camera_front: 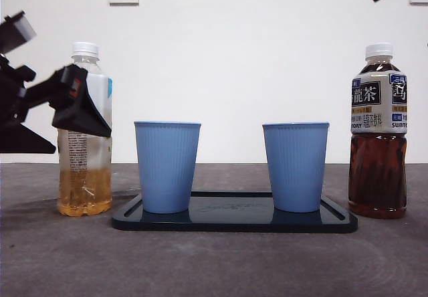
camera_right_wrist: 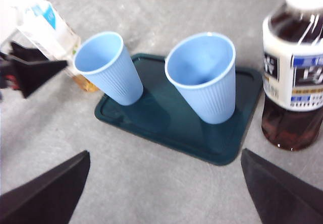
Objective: Pour the drink into the cup
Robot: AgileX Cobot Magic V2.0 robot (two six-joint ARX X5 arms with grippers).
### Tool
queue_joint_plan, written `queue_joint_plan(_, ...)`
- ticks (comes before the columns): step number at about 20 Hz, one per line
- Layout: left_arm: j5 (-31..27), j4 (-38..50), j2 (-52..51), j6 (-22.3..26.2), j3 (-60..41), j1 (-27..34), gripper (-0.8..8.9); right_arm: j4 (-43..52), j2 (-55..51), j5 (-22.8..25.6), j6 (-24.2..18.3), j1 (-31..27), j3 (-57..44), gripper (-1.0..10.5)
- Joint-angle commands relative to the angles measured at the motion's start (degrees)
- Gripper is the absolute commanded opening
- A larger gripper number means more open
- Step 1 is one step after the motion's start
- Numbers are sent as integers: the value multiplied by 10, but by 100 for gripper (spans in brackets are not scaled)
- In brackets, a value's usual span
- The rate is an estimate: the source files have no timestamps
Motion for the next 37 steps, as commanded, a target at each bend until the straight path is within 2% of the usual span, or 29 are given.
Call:
queue_joint_plan(1,-2,45,35,4,1,-2,624,-1,2,-2,-9,3,12,476)
queue_joint_plan(3,-3,83,62,4,1,-2,607,-9,2,-2,-9,3,12,476)
queue_joint_plan(4,-3,95,71,4,1,-2,561,-14,2,-2,-12,3,12,476)
queue_joint_plan(7,-3,110,83,4,1,-2,350,-27,1,-2,-22,3,12,476)
queue_joint_plan(10,-3,121,82,5,2,-2,214,-29,1,0,-27,3,12,476)
queue_joint_plan(14,-3,118,76,8,2,-2,180,-29,1,-2,-33,3,12,476)
queue_joint_plan(19,-3,65,25,63,8,-2,177,-31,2,-42,-50,4,12,476)
queue_joint_plan(20,-4,41,10,78,13,-2,177,-31,2,-49,-51,4,12,476)
queue_joint_plan(23,-17,-106,-40,157,59,-2,177,-31,2,-56,-63,5,12,476)
queue_joint_plan(27,-86,-311,-82,279,156,-3,177,-31,2,-56,-81,5,12,476)
queue_joint_plan(30,-144,-423,-96,372,224,-13,176,-31,2,-57,-90,5,12,476)
queue_joint_plan(33,-211,-501,-96,458,282,-38,172,-31,2,-57,-100,5,12,476)
queue_joint_plan(37,-327,-533,-95,540,328,-81,152,-31,2,-59,-109,5,12,476)
